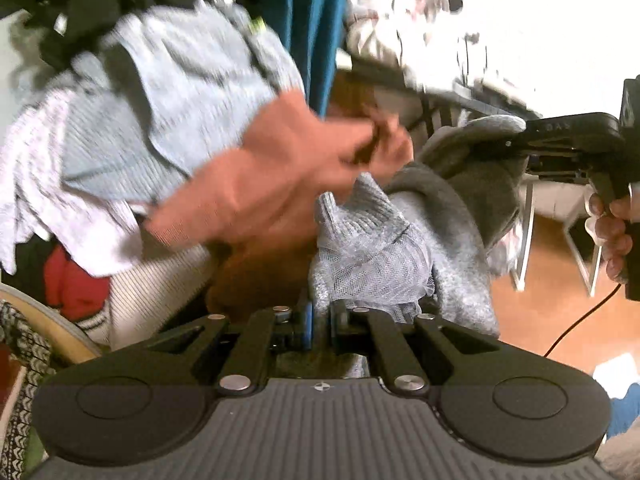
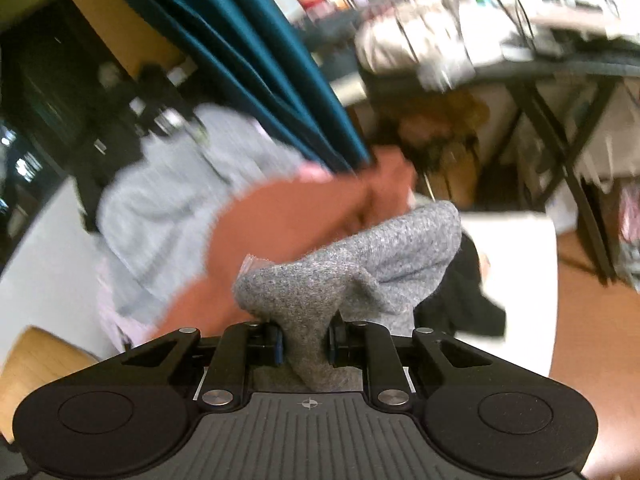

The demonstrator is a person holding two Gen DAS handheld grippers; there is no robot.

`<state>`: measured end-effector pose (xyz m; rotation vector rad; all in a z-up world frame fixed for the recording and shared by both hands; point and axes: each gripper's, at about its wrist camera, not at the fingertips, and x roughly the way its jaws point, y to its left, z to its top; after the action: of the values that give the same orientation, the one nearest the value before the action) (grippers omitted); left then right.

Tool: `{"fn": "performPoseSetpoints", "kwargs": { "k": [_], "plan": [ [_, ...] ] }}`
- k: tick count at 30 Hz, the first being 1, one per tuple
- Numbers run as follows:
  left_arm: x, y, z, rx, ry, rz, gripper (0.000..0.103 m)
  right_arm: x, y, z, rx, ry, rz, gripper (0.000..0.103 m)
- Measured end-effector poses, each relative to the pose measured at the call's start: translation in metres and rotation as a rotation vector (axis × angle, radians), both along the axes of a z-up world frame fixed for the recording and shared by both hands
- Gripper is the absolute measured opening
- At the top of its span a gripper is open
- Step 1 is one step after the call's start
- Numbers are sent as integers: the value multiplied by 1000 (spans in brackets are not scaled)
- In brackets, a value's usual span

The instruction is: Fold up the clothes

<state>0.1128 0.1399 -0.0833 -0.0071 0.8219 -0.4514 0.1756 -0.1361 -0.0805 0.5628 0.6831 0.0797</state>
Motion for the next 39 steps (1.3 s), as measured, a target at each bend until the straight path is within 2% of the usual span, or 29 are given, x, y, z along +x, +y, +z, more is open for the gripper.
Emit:
{"fn": "performPoseSetpoints", "kwargs": {
  "k": [6, 9, 12, 17, 24, 26, 28, 30, 32, 35, 39],
  "plan": [
    [4, 21, 69, -73, -190, 60, 8, 5, 1, 71, -23, -156, 28, 17],
    [18, 28, 100, -81, -266, 87, 8, 17, 3, 95, -45, -212, 45, 17],
    [34, 30, 117, -63, -318, 114, 8, 36, 4, 108, -44, -229, 53, 17],
    [58, 25, 115, -47, -318, 159, 8, 70, 11, 106, -70, -221, 88, 17],
    [117, 24, 96, -26, -279, 224, 8, 142, 19, 80, -92, -176, 123, 18],
    [145, 24, 82, -10, -220, 253, 9, 165, 20, 69, -110, -155, 126, 20],
    [175, 22, 63, 29, -136, 279, 20, 190, 23, 53, -145, -107, 126, 32],
    [198, 17, 39, 107, -30, 293, 59, 211, 25, 32, -222, -28, 89, 73],
    [200, 14, 21, 118, -3, 256, 66, 221, 24, 10, -277, 36, 65, 76],
    [188, 12, 6, 104, 7, 212, 76, 218, 16, -18, -265, 117, 74, 76],
    [173, 9, -5, 117, 8, 197, 77, 187, 4, -53, -210, 215, 74, 77]
  ]
}}
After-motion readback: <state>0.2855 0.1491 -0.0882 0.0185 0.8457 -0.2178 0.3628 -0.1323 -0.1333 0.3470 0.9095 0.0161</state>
